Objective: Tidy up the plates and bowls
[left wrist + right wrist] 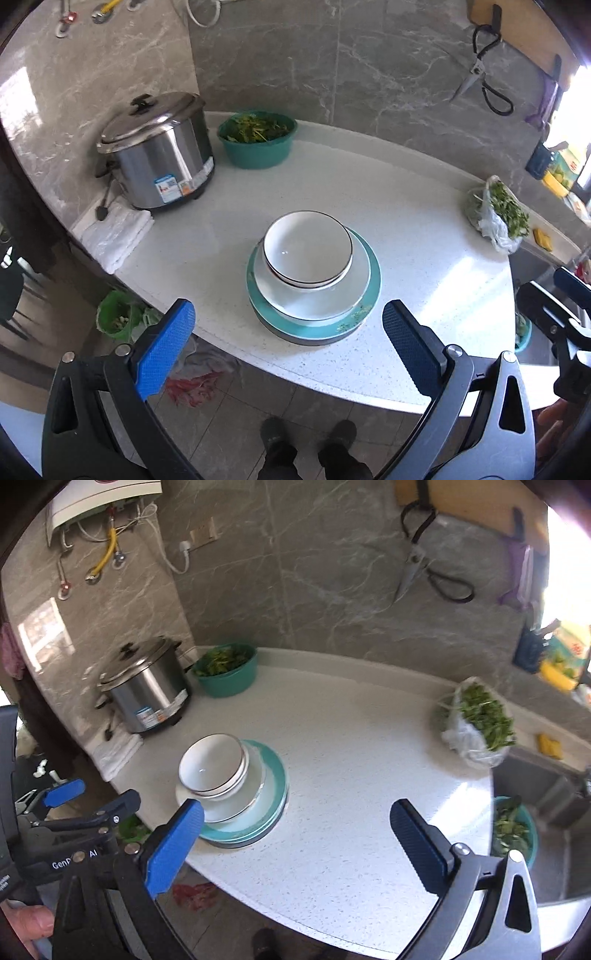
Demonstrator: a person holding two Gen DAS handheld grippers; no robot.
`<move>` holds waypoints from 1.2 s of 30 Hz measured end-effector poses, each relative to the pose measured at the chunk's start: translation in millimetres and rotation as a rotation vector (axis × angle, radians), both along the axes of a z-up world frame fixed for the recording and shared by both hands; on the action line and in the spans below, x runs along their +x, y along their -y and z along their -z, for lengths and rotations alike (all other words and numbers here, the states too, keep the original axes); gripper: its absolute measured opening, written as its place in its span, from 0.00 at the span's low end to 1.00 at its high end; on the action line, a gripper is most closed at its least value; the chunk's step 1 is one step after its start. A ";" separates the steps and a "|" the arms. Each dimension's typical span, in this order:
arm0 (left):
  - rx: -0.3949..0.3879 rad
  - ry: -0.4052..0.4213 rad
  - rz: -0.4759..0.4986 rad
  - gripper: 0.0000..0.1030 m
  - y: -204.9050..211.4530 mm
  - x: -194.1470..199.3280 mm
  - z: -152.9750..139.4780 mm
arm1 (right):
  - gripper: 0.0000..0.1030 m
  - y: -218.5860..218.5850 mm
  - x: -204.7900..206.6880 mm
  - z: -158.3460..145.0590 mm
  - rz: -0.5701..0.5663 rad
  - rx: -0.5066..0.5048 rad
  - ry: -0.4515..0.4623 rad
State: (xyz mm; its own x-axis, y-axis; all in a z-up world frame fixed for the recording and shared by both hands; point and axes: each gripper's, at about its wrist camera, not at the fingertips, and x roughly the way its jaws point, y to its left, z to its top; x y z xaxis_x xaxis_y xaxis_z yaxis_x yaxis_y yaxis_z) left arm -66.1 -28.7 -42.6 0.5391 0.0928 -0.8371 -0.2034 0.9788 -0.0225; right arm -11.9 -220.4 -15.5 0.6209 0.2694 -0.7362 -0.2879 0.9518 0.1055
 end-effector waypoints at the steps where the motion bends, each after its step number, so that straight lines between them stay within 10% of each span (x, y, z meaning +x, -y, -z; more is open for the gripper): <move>1: -0.001 -0.005 0.008 1.00 -1.4 1.1 0.7 | 1.00 -0.9 -2.6 -2.9 0.015 0.007 0.001; 36: -0.021 0.015 -0.015 1.00 2.6 10.3 -6.9 | 1.00 -4.8 -2.0 -22.9 0.061 -0.066 0.037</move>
State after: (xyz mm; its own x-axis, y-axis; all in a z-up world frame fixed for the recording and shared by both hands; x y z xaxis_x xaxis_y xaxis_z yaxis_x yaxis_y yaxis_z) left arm -55.7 -31.2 -35.8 0.5500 0.0838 -0.8309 -0.2180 0.9749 -0.0459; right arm -13.8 -215.5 7.4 0.6618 0.1820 -0.7273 -0.2314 0.9723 0.0327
